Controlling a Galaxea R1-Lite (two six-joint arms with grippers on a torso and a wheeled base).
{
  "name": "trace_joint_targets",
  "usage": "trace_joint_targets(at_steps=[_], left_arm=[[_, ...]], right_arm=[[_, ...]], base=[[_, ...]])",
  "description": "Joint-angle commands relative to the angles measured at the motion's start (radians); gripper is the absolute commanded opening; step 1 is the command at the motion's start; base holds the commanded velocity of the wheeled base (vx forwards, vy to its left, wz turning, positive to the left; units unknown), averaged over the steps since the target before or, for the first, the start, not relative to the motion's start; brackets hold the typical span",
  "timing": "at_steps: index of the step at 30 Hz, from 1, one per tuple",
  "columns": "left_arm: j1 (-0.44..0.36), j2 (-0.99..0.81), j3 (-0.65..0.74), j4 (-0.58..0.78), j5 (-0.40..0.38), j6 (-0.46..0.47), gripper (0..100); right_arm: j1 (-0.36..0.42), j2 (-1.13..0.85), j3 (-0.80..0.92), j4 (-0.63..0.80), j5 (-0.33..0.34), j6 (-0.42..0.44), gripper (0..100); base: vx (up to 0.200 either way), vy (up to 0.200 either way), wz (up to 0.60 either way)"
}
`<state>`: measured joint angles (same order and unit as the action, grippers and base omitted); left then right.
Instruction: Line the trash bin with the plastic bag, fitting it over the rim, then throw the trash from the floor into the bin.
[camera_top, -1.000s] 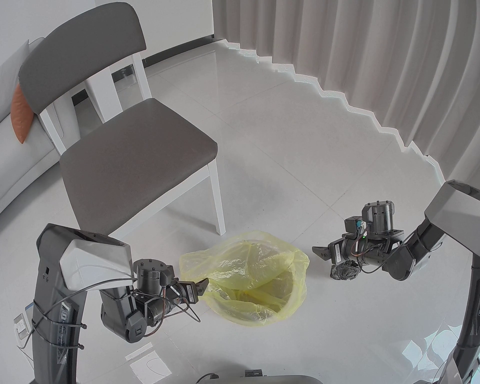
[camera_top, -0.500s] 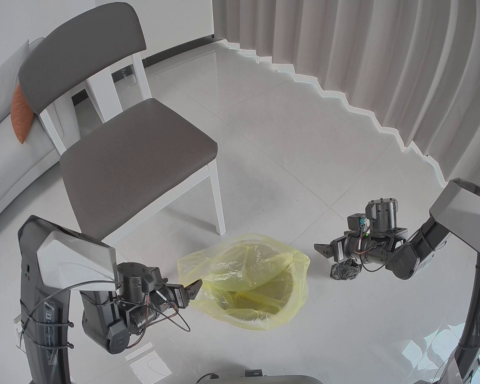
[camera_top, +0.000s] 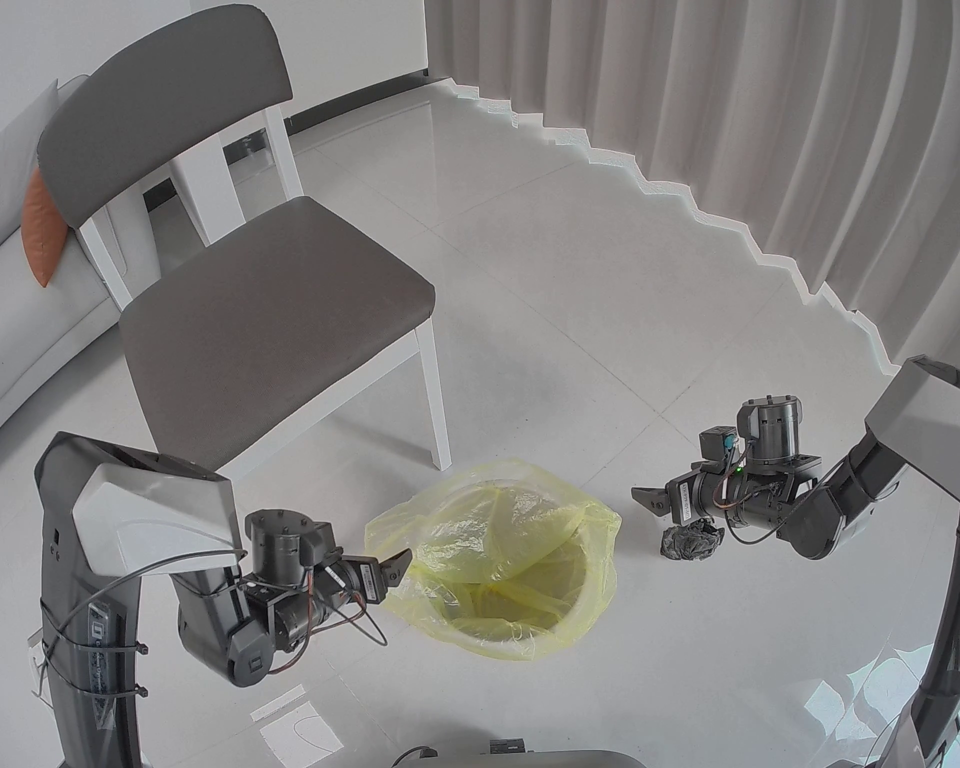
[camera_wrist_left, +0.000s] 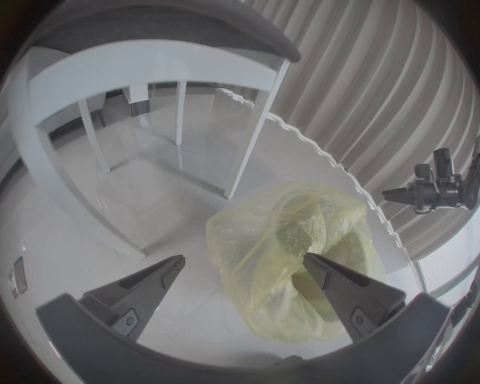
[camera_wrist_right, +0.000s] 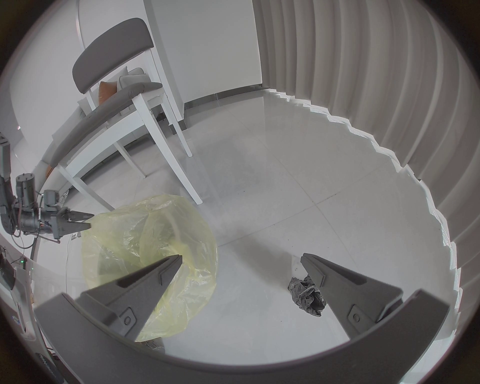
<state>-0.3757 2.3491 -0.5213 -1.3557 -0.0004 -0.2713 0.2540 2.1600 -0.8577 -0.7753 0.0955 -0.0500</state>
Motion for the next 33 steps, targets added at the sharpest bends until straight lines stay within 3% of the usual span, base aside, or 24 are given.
trace_joint_targets(at_steps=[1, 5, 21, 24, 27, 33], left_arm=[[0.008, 0.055, -0.230, 0.182, 0.007, 0.014, 100], [0.035, 0.062, -0.332, 0.277, 0.010, 0.012, 100], [0.127, 0.114, -0.421, 0.283, 0.008, 0.007, 100], [0.127, 0.101, -0.410, 0.276, 0.008, -0.003, 100], [0.147, 0.010, -0.324, 0.265, 0.003, -0.019, 100], [0.130, -0.145, -0.195, 0.245, -0.004, -0.006, 100]], right_arm=[[-0.007, -0.020, 0.032, -0.016, 0.001, -0.001, 100], [-0.016, -0.023, 0.034, -0.018, 0.003, -0.001, 100], [-0.035, -0.012, 0.020, -0.024, 0.023, -0.001, 100], [-0.035, -0.011, 0.011, -0.024, 0.036, 0.002, 100], [-0.027, -0.003, -0.044, -0.010, 0.092, 0.006, 100], [0.021, 0.057, -0.173, 0.114, 0.092, 0.007, 100]], base=[[0.000, 0.000, 0.00], [0.000, 0.000, 0.00], [0.000, 0.000, 0.00], [0.000, 0.000, 0.00], [0.000, 0.000, 0.00], [0.000, 0.000, 0.00]])
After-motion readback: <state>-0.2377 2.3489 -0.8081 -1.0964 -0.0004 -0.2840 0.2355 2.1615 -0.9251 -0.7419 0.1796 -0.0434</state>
